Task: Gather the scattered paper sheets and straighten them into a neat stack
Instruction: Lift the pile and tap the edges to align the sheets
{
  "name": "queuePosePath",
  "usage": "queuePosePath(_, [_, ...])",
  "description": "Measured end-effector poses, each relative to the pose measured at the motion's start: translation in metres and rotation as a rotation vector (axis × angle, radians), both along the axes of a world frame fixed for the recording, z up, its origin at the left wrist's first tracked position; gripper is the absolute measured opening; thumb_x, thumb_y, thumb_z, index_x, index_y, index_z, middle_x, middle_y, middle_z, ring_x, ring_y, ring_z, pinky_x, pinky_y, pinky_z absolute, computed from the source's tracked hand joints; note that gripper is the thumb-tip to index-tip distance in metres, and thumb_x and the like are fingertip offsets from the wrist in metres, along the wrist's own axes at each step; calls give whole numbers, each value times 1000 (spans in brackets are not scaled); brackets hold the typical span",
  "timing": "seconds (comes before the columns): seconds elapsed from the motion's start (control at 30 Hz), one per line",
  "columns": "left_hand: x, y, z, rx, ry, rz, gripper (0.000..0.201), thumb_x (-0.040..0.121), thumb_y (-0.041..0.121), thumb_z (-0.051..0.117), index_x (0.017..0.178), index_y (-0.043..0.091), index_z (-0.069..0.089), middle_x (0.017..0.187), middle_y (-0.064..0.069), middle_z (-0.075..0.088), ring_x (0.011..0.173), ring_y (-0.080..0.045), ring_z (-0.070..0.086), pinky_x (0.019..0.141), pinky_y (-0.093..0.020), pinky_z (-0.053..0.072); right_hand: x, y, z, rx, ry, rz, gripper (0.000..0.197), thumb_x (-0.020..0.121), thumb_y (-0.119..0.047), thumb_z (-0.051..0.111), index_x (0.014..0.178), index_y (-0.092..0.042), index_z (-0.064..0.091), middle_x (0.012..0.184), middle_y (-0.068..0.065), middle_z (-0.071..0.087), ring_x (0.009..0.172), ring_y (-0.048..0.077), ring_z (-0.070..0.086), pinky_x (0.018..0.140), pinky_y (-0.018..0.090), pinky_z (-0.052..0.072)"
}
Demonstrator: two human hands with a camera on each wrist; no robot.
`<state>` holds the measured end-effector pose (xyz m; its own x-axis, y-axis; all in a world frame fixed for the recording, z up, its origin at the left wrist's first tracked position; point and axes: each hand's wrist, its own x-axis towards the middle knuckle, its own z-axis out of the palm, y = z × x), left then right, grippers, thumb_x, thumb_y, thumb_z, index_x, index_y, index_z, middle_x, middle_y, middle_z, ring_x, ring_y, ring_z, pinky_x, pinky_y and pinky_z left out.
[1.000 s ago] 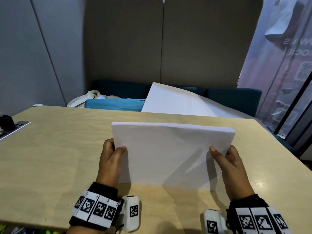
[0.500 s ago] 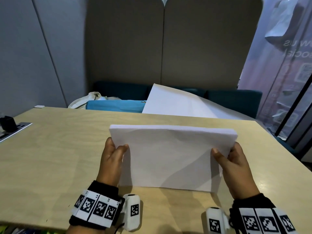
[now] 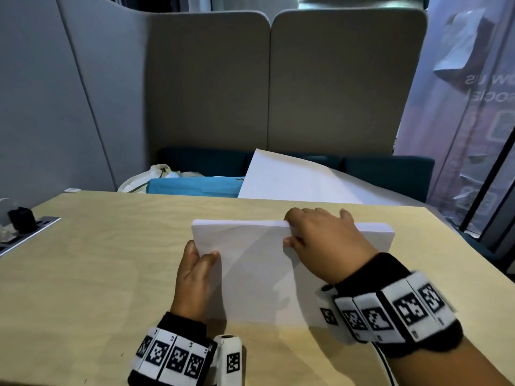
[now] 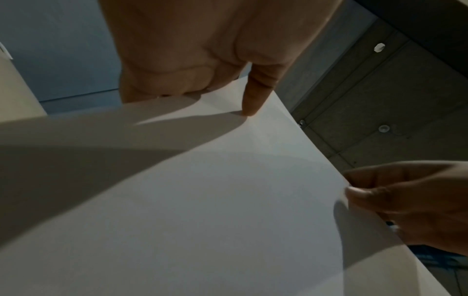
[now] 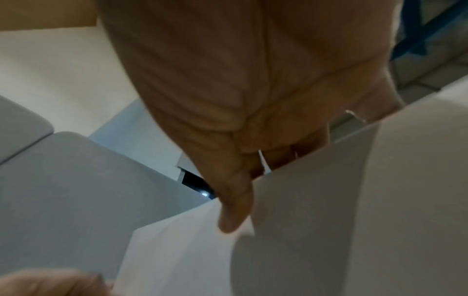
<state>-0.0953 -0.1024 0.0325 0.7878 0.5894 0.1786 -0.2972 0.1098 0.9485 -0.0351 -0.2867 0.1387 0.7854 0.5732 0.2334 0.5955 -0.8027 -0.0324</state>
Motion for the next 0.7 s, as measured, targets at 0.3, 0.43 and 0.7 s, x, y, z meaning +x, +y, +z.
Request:
queuePosePath(0.3, [5, 14, -5, 274, 15, 315, 58, 85, 35, 64, 135, 25, 36, 140, 5, 32, 128, -17, 38, 109, -43, 36, 24, -11, 1, 460, -58, -79, 22, 86, -11, 54, 74, -24, 42, 62, -10, 47, 70, 23, 48, 55, 31, 34])
queuePosePath(0.43, [9, 3, 5, 148, -11, 181, 81, 89, 27, 63, 149, 38, 11, 154, 12, 22, 139, -11, 29, 113, -43, 31, 30, -36, -4, 1036, 107, -85, 3, 92, -7, 54, 91, -9, 57, 80, 4, 62, 76, 23, 56, 62, 26, 42])
queuePosePath(0.7, [21, -17, 18, 408, -63, 20, 11, 100, 24, 46, 95, 33, 46, 96, 16, 57, 85, 18, 52, 82, -10, 37, 22, -30, -63, 1555, 489, -57, 11, 98, -9, 44, 98, -12, 54, 95, 13, 66, 81, 25, 62, 70, 36, 52])
